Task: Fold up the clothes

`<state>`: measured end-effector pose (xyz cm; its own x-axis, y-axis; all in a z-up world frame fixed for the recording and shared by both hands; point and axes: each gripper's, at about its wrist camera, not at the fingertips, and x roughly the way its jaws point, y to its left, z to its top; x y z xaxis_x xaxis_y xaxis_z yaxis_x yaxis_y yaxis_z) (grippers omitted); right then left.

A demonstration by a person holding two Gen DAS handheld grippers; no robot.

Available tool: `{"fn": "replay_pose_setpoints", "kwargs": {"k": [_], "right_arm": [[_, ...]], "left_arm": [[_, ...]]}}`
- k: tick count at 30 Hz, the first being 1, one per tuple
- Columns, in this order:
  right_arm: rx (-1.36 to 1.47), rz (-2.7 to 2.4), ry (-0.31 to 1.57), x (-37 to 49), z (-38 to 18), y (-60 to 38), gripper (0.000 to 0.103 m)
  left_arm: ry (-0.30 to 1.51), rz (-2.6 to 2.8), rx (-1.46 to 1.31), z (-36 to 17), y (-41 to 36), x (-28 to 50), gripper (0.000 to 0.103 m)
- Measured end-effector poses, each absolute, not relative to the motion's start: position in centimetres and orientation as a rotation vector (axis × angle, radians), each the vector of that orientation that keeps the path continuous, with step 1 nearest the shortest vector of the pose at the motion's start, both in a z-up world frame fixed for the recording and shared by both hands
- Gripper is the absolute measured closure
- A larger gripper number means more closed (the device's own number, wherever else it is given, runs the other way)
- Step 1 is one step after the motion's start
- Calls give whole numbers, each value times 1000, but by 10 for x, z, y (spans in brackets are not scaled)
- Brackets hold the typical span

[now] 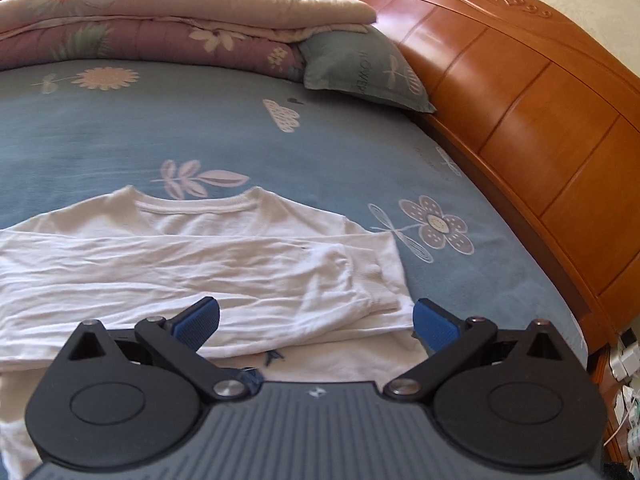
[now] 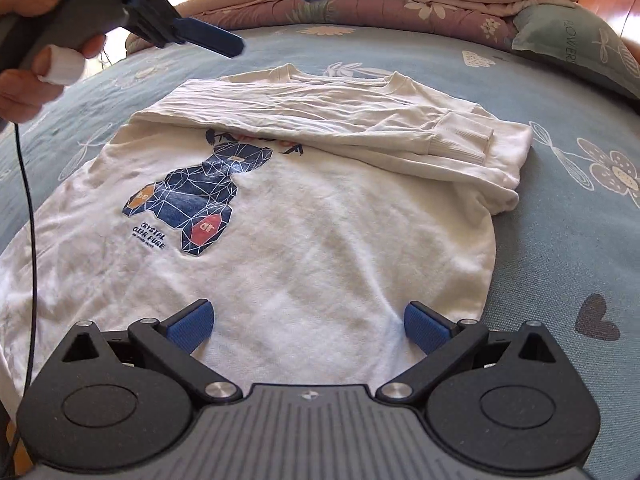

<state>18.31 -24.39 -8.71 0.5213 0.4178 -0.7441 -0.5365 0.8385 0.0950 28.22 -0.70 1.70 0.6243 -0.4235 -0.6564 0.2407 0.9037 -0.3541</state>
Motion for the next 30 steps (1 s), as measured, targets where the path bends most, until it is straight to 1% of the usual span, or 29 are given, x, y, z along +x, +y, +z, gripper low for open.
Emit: {"fn": "replay_pose_setpoints", "kwargs": {"k": [4,7,10,13,17,22,28,30], "right_arm": [[-96,564,870,188,-83,-248,0],[-1,574,855,190,-74,-254,0],[83,587,838,194,-66,-258,0],[112,600,848,201,-64,-250,0],[90,620,854,205,-64,-234,0],[67,650,854,205,-65,-217,0],[42,649,874,212,-72,-197,0],[28,646,874,214,-73,-192,0]], "left_arm": [[799,-232,-331,16,52,286,1],[794,-147,-392,1,87,295,1],[808,-102,-428,-27,107,304,1],[856,-71,-522,-58,125,306,1],[834,-98,-555,-72,140,294,1],[734,-154,-557,-46,146,314,1],[795,-63,-548,-81,149,343,1],[774,-29,-547,-87,158,346,1]]}}
